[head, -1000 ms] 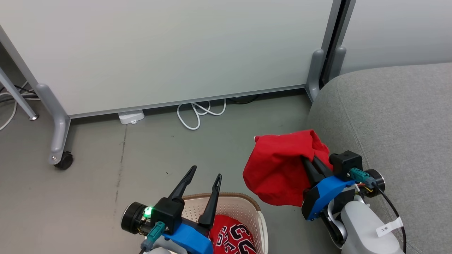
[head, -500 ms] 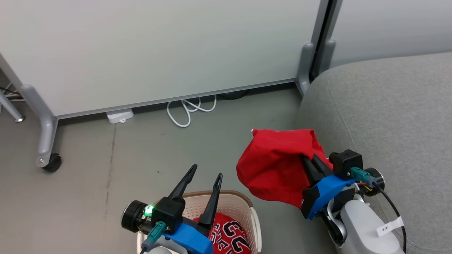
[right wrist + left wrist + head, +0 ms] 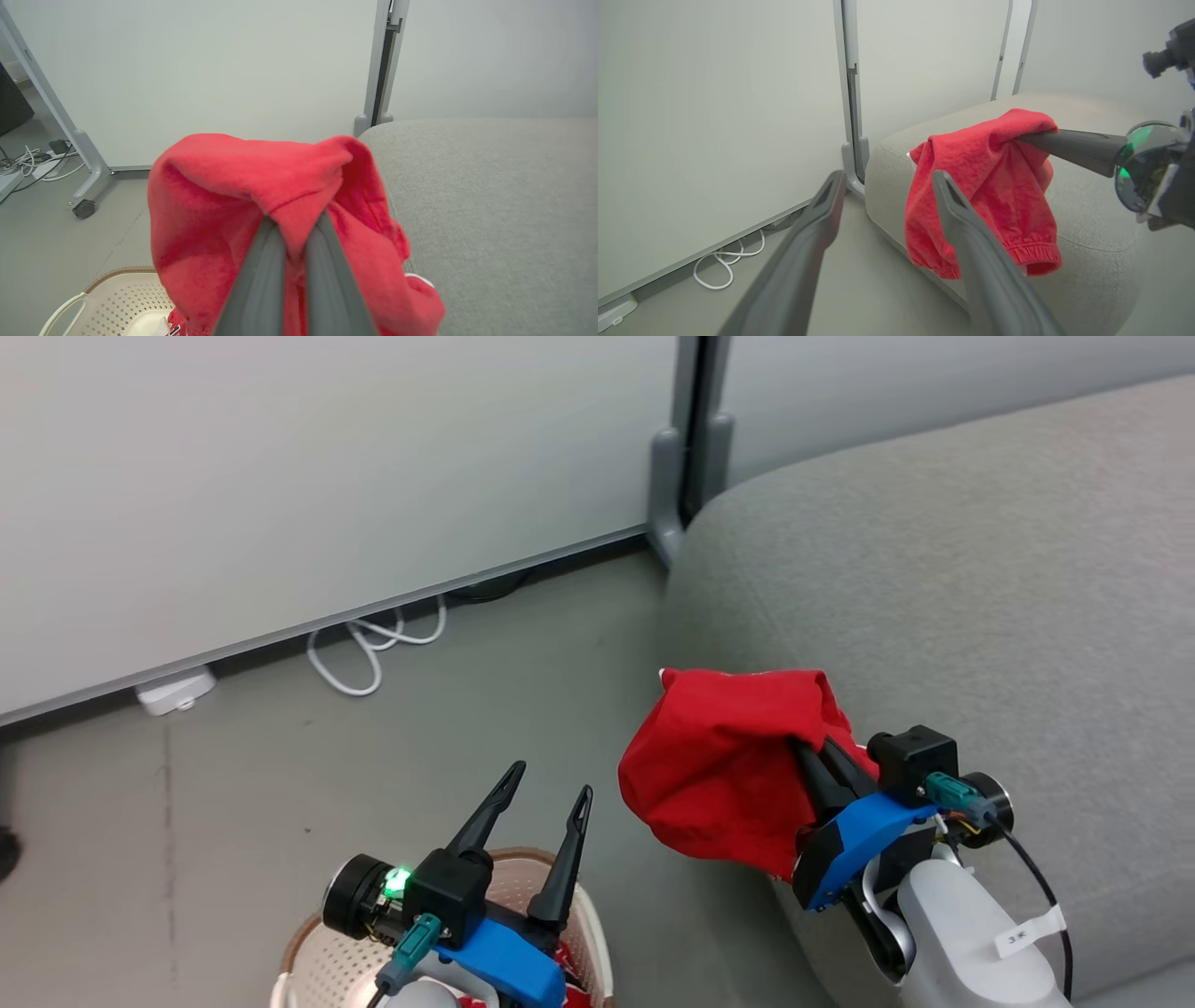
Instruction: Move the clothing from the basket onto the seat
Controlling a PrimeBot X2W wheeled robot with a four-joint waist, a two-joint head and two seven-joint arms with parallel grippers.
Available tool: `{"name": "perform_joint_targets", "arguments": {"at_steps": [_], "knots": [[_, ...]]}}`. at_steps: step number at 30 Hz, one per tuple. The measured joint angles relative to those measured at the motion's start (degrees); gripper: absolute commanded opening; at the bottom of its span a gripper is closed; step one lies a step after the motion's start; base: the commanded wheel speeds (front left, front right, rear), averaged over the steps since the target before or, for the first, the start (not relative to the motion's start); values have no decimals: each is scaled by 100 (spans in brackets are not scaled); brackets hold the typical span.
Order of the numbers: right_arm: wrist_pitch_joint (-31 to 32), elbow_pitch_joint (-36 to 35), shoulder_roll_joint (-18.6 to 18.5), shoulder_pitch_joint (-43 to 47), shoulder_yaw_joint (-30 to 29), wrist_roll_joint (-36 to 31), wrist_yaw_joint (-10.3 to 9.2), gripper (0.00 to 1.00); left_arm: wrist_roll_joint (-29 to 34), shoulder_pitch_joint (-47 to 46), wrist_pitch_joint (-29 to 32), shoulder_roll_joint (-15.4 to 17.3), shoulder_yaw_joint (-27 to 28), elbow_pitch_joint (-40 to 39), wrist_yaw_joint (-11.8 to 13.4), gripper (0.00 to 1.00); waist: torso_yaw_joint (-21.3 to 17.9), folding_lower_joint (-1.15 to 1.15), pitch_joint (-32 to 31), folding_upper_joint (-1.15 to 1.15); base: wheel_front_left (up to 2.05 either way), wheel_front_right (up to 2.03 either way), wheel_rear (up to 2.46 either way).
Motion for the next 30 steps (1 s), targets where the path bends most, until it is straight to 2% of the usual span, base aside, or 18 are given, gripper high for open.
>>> {"name": "perform_joint_targets", "arguments": {"at_steps": [20,30], "knots": [[0,-70,-3,23,-22,90,0,0,0,-77,0,-8,-109,53,-36,100,-1655,0,89,0,0,0,0],[0,-237,-8,146,-327,96,0,0,46,-287,1,-11,-321,235,-53,100,-1863,0,279,0,0,0,0]]}}
